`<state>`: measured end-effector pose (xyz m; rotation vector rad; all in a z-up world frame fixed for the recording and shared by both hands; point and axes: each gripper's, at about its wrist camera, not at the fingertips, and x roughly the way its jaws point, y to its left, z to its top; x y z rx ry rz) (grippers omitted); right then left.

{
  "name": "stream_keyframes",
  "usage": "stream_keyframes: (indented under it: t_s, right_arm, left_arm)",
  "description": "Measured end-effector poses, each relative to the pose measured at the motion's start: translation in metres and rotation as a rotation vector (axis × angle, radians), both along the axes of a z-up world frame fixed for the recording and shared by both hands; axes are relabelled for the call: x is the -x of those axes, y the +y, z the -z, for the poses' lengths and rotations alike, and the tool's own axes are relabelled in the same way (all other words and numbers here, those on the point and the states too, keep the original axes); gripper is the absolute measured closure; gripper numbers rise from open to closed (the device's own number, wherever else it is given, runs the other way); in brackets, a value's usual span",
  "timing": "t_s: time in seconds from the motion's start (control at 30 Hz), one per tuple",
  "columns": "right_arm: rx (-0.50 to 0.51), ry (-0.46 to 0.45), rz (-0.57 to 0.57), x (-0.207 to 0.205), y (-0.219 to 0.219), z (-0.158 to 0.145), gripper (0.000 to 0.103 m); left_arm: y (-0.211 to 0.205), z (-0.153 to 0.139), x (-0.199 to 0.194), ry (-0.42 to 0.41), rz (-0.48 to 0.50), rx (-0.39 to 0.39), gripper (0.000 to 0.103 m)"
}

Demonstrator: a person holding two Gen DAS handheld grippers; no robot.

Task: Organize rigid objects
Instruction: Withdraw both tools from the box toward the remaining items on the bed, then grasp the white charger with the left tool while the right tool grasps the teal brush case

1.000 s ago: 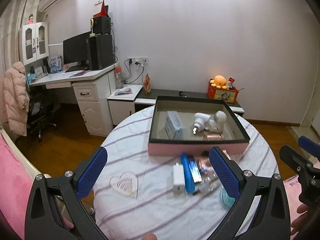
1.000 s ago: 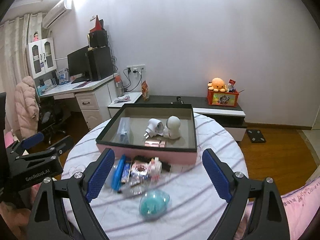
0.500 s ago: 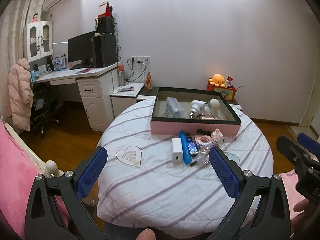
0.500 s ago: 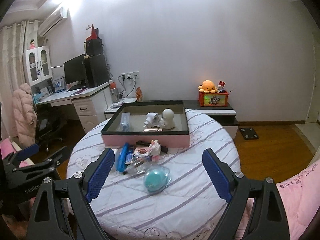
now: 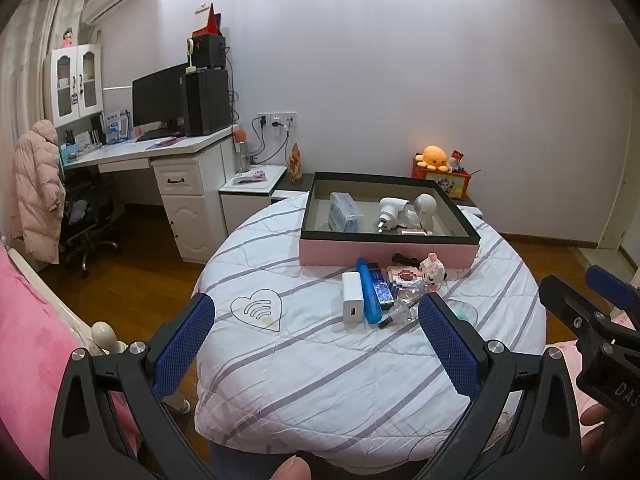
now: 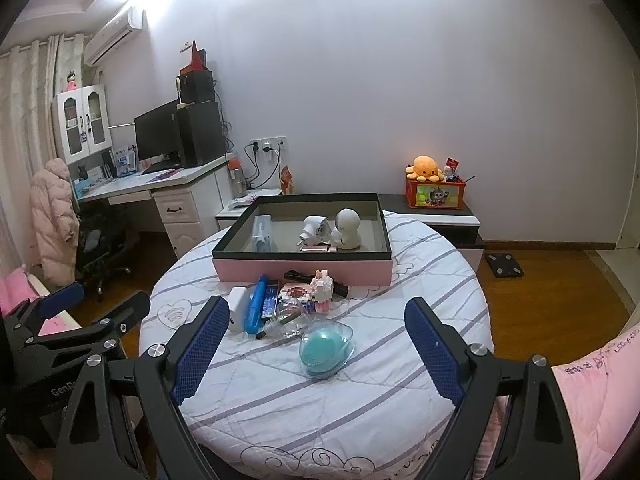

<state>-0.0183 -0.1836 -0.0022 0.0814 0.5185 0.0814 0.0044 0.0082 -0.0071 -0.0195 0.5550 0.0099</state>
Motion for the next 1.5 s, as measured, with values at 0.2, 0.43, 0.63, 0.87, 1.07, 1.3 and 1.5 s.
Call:
stream_keyframes:
  t_s: [0.2, 0.43, 0.63, 0.87, 1.07, 1.3, 1.5]
  right_arm:
    - [0.007, 0.028, 0.007, -0.008, -0.006, 0.009, 0.012]
    - [0.014, 0.112, 0.003, -0.025, -0.012, 0.039, 0.012]
    - [0.023, 0.186, -0.02, -0.044, -0.008, 0.068, 0.012]
    - [0.018, 0.247, -0.015, -0.066, -0.01, 0.094, 0.012]
    - [0.002, 0.282, -0.016, -0.086, -0.009, 0.111, 0.012]
    - [0.004, 0.303, -0.04, -0.11, 0.003, 0.124, 0.012]
    - [0.011, 0.308, -0.041, -0.118, 0.007, 0.134, 0.015]
  left_arm:
    - [0.002, 0.013, -0.007, 0.026, 0.009, 0.001, 0.0]
    - [0.002, 0.045, -0.027, 0.105, 0.026, 0.008, 0.0]
    - [-0.002, 0.07, -0.051, 0.153, 0.04, 0.006, 0.0]
    - [-0.004, 0.093, -0.095, 0.201, 0.045, 0.02, 0.0]
    - [-0.008, 0.111, -0.124, 0.239, 0.055, 0.028, 0.0]
    - [-0.004, 0.121, -0.147, 0.264, 0.051, 0.066, 0.001]
    - [-0.003, 0.128, -0.161, 0.299, 0.07, 0.104, 0.022]
